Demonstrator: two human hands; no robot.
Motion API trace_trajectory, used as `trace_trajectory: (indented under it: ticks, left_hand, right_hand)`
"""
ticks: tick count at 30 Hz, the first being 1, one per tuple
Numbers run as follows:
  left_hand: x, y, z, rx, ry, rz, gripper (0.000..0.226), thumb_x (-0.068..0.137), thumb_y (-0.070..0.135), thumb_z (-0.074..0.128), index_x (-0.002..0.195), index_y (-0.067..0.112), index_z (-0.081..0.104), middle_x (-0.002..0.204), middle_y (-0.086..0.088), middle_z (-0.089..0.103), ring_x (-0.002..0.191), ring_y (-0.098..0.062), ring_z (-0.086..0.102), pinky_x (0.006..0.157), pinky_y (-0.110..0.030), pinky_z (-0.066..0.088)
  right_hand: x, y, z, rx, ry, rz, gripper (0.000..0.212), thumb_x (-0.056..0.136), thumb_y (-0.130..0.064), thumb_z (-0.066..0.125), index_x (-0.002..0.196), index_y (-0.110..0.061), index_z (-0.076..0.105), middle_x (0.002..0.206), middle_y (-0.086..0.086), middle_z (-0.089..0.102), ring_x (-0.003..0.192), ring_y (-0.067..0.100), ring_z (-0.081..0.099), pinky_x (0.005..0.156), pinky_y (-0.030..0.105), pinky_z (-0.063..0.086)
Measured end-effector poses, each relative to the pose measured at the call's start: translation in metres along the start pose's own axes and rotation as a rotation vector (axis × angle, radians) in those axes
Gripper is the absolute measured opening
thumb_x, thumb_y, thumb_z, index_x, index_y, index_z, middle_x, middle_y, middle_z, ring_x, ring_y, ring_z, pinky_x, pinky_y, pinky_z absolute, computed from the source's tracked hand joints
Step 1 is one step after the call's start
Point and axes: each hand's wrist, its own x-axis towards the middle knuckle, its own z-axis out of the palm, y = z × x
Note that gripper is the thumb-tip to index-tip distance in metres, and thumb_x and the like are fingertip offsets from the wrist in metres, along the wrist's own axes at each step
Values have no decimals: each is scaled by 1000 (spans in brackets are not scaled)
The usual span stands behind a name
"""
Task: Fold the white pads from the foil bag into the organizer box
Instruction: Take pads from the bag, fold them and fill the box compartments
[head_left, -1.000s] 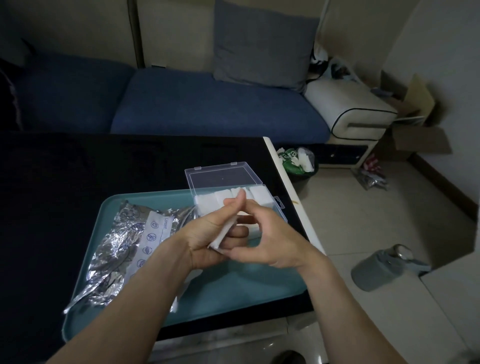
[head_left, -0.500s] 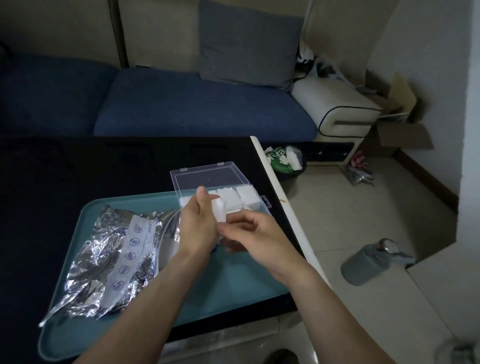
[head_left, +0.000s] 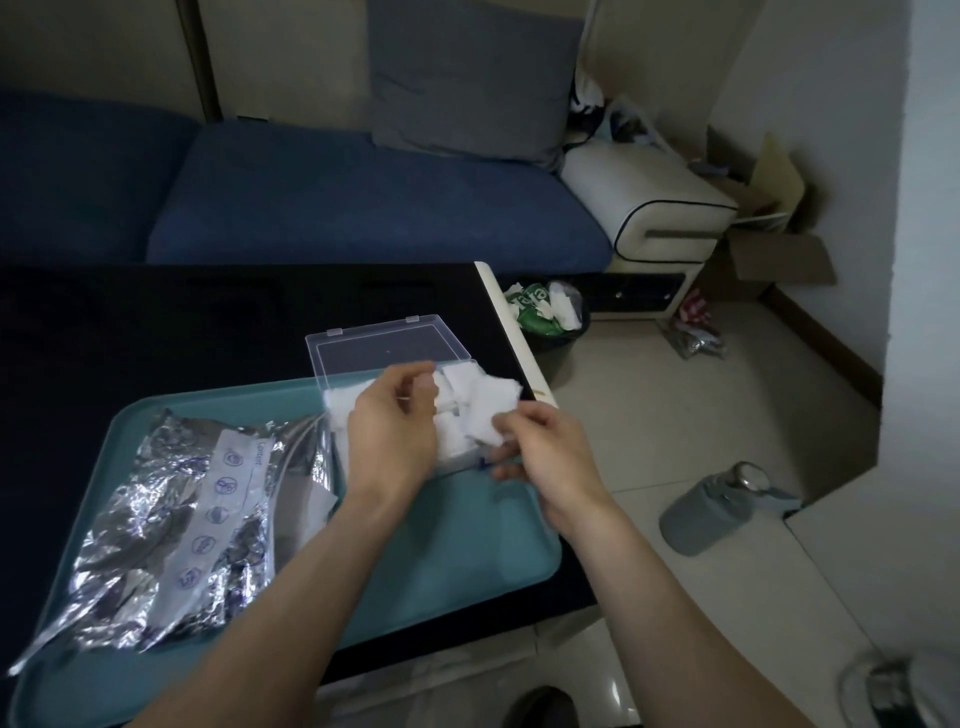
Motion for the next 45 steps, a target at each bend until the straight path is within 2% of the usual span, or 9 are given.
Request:
trace_trajectory:
  ticks: [5, 10, 14, 20, 25, 28, 31, 34, 45]
  left_hand:
    - [19, -2, 10, 730, -334, 351, 58, 79, -10, 49, 115, 30, 68, 130, 6, 58, 123, -18, 44, 98, -32, 31]
    - [46, -3, 33, 1150, -703, 649, 56, 88, 5, 58, 134, 38, 54, 143, 3, 49, 134, -26, 30, 108, -42, 24]
    - [52, 9, 44, 1404, -849, 672, 52, 92, 10, 56, 138, 34, 51, 147, -12, 43, 141, -29, 20, 111, -47, 19]
    - [58, 9, 41, 1491, -930, 662, 48, 87, 0, 56, 126, 28, 61, 120, -5, 60, 128, -23, 41, 115, -57, 7]
    - [62, 1, 37, 1340, -702, 827, 39, 85, -2, 57, 108, 28, 69, 106, -2, 62, 112, -26, 52, 113, -46, 21]
    - [66, -8, 36, 938, -376, 757, 23, 91, 11, 61, 101, 27, 75, 97, 1, 69, 101, -22, 58, 98, -37, 41]
    - [47, 10, 26, 164, -95, 261, 11, 88, 13, 69, 91, 21, 76, 86, 8, 72, 82, -7, 64, 76, -19, 51]
    - [25, 26, 20, -357, -78, -309, 11, 83, 6, 76, 82, 17, 71, 81, 1, 72, 65, -9, 63, 60, -17, 52]
    - [-2, 0, -3, -284, -39, -382, 12, 81, 23, 80, 85, 17, 70, 82, -2, 70, 70, -10, 63, 64, -23, 51]
  right_hand:
    - [18, 4, -21, 254, 314, 86, 9, 93, -9, 58, 89, -6, 64, 67, 6, 57, 55, 13, 51, 50, 26, 48]
    - [20, 8, -21, 290, 363, 73, 9, 93, -8, 56, 87, -8, 63, 71, 5, 59, 59, 13, 51, 53, 27, 47]
    - [23, 8, -22, 302, 353, 91, 7, 93, -8, 59, 87, -8, 63, 71, 5, 59, 59, 13, 51, 53, 27, 47]
    - [25, 14, -20, 290, 350, 116, 7, 93, -8, 59, 86, -9, 63, 69, 5, 58, 56, 12, 51, 51, 26, 46]
    - [26, 14, -22, 304, 360, 103, 6, 92, -8, 60, 87, -8, 63, 69, 5, 59, 56, 12, 51, 51, 25, 45]
    - [28, 12, -21, 313, 373, 76, 5, 91, -9, 61, 89, -6, 65, 70, 4, 60, 58, 13, 53, 52, 25, 47]
    - [26, 11, -16, 310, 326, 62, 3, 90, -8, 62, 91, -5, 64, 69, 6, 61, 58, 14, 56, 54, 27, 48]
    - [22, 11, -5, 227, 223, 41, 1, 89, -4, 63, 89, -4, 62, 67, 8, 61, 55, 15, 57, 51, 28, 45]
    - [1, 5, 20, 123, -161, -51, 16, 91, -10, 71, 106, -5, 68, 89, 10, 76, 84, 23, 74, 66, 28, 56]
